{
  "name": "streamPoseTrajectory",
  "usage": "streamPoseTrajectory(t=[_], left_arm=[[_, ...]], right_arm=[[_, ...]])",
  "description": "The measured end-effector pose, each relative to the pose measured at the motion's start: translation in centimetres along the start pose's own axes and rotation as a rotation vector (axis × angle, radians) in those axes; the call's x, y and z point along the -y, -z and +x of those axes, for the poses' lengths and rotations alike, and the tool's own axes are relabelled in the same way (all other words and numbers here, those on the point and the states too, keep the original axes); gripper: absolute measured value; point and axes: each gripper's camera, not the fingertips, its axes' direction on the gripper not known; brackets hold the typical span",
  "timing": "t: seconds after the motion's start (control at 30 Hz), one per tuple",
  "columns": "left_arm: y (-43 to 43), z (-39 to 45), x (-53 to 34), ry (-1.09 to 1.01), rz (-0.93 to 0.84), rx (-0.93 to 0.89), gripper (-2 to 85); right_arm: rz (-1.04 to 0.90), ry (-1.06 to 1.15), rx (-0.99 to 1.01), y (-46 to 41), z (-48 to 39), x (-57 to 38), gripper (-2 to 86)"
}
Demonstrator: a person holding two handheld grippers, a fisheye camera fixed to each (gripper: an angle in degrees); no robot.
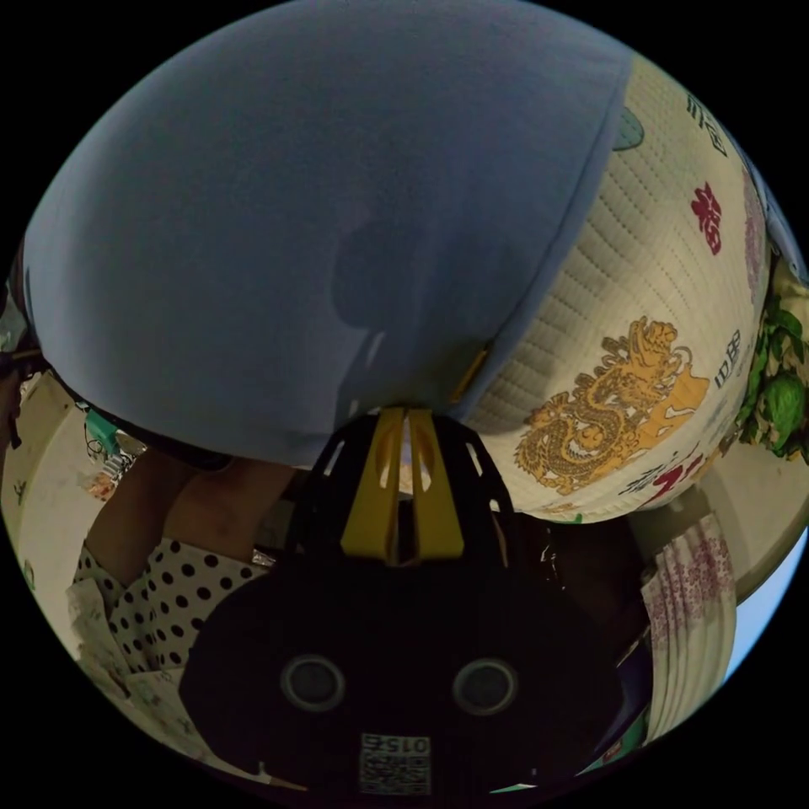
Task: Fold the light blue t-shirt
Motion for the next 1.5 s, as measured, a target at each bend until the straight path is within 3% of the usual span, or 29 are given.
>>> streamPoseTrajectory(t=[1.07,1.5], left_arm=[[-5.9,-5.8,-12.9,0.018,0.092,0.012,-0.4],[-6.5,-7.6,-33.1,0.235,0.492,0.0,2.0]], right_arm=[[0.041,0.079,-0.012,4.7,-2.1,-6.4,-0.3],[0.204,0.245,0.019,6.6,-1.0,-14.3,-0.3]])
